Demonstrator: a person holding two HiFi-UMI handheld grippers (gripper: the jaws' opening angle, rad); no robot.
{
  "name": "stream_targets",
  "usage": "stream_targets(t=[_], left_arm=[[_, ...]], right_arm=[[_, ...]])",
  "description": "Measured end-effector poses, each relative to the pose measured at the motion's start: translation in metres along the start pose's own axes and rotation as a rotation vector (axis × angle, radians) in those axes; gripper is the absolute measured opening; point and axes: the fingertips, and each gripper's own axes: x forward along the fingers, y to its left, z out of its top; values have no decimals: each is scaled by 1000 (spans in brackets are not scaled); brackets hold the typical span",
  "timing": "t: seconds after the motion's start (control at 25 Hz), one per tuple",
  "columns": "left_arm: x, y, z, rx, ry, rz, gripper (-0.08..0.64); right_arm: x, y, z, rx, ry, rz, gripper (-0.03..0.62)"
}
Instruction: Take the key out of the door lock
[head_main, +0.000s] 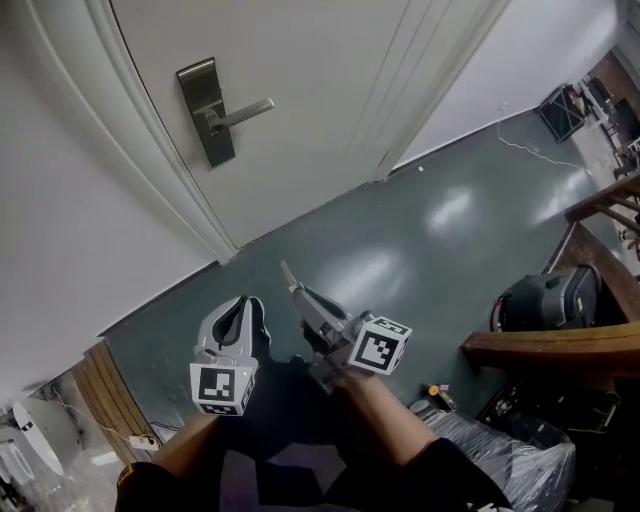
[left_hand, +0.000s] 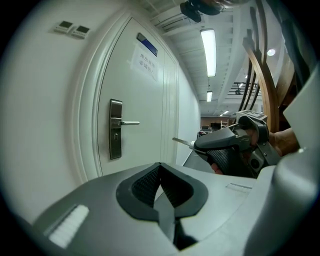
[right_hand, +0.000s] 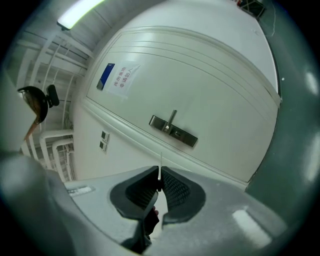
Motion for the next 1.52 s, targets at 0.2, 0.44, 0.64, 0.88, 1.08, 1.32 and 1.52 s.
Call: stream_targets(t=[0.2,0.44,0.64,0.88,1.08,1.32,1.52], left_arm=[[-37,-17,-7,7,5,50,15],[-70,-31,-4,31,17,64,15],[-79,-32,6,46,-5,55,15],[-98,-19,18,27,-46,51,15],[-136,-1,-2,10,-36,51,15],[-193,24,-21,-7,-48,30,15],[-242,36,-35,-22,-49,-16,17]], right_arm=[[-30,8,-22,-40,7,-8,15],[-54,24,-38,-78,-23,-3,15],[-66,31,-52,-178,-26,-53,15],[-61,42,-76,-280,-9,-113,15],[-53,57,-109,-304,-4,-154,15],[-48,84,-158,-335,-11,-215,15],[-47,114,-199,-395,-36,-268,15]])
